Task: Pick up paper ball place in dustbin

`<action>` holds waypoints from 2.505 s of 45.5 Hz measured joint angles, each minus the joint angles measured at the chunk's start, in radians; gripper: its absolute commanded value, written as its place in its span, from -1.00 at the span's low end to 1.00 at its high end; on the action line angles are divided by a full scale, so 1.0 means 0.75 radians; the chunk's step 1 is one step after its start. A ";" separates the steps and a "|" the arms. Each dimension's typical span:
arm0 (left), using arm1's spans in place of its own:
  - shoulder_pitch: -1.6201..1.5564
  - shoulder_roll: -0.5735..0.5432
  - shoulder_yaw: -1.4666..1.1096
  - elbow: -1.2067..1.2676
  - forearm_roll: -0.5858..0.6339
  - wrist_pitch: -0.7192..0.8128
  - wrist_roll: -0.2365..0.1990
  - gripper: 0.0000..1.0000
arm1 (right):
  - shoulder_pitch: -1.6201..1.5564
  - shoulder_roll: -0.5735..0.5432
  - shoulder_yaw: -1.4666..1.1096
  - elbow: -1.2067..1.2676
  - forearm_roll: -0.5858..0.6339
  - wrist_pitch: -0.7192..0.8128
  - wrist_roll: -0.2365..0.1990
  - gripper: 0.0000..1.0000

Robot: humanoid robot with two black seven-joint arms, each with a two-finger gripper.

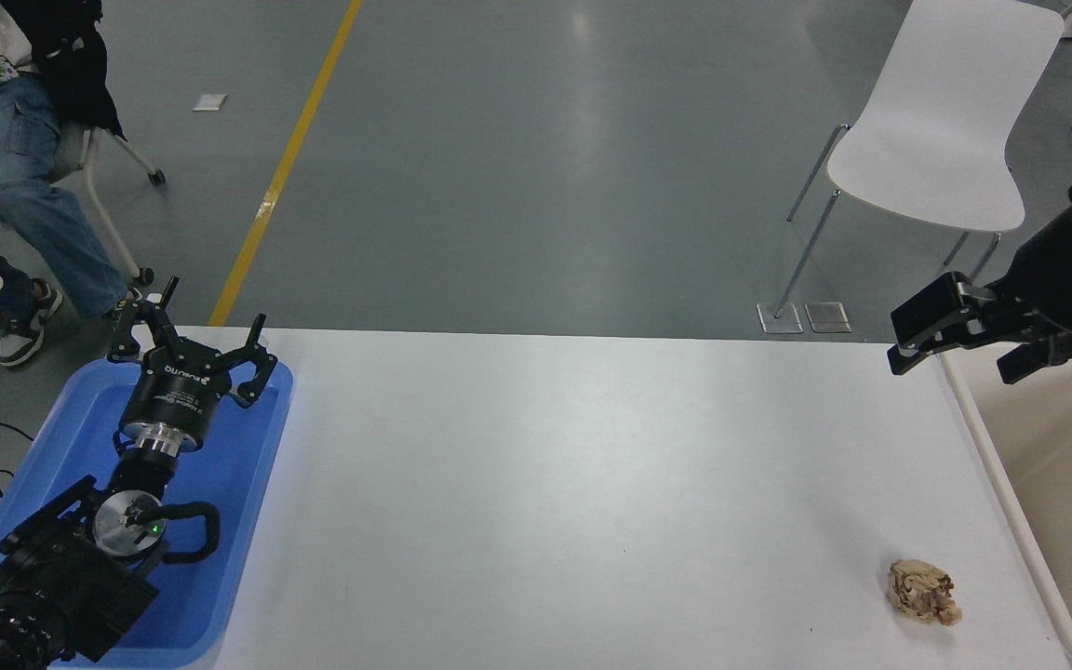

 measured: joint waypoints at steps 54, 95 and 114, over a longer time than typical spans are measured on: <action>0.000 0.000 0.000 0.000 0.000 0.000 0.000 1.00 | -0.034 0.048 0.018 -0.014 -0.004 0.000 0.002 1.00; 0.000 0.000 0.000 0.000 0.000 0.000 0.001 1.00 | -0.119 0.033 0.012 -0.089 0.024 -0.011 0.009 1.00; 0.000 0.000 0.000 0.000 0.000 0.000 0.001 1.00 | -0.567 0.054 0.110 -0.203 -0.192 -0.419 0.011 1.00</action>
